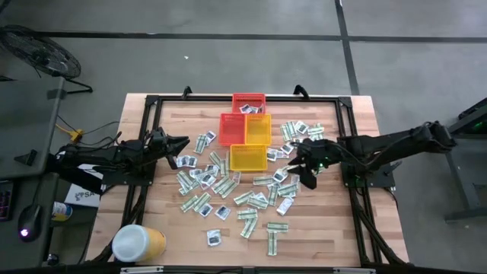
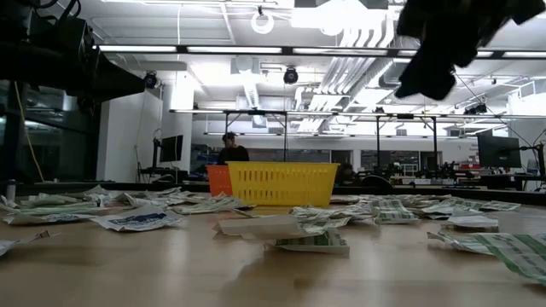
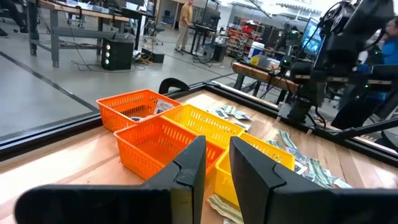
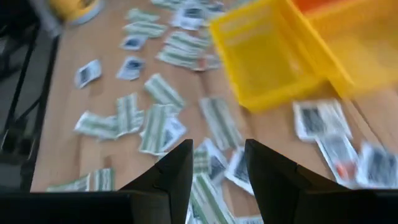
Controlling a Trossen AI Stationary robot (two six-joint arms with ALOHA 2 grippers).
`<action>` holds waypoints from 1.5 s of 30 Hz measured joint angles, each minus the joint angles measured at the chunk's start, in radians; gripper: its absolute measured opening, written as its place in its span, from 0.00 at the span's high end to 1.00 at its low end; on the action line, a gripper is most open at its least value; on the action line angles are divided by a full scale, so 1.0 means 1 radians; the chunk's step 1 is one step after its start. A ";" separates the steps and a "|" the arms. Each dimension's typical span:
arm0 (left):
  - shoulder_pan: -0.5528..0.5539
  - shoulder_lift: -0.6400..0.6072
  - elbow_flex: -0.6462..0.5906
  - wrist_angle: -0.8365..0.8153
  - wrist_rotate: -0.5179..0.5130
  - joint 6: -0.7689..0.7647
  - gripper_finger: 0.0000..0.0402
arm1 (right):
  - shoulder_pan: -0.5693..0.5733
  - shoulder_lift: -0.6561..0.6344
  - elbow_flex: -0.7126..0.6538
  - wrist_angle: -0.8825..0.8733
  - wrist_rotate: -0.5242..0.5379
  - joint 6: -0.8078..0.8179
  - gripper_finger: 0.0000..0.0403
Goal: Pick & Place First Aid Supplies
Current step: Put the towelette pack into the top yellow bin
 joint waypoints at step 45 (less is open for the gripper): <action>0.000 0.000 0.000 0.000 0.000 0.000 0.82 | -0.613 0.466 0.172 -0.318 -0.069 -0.805 0.67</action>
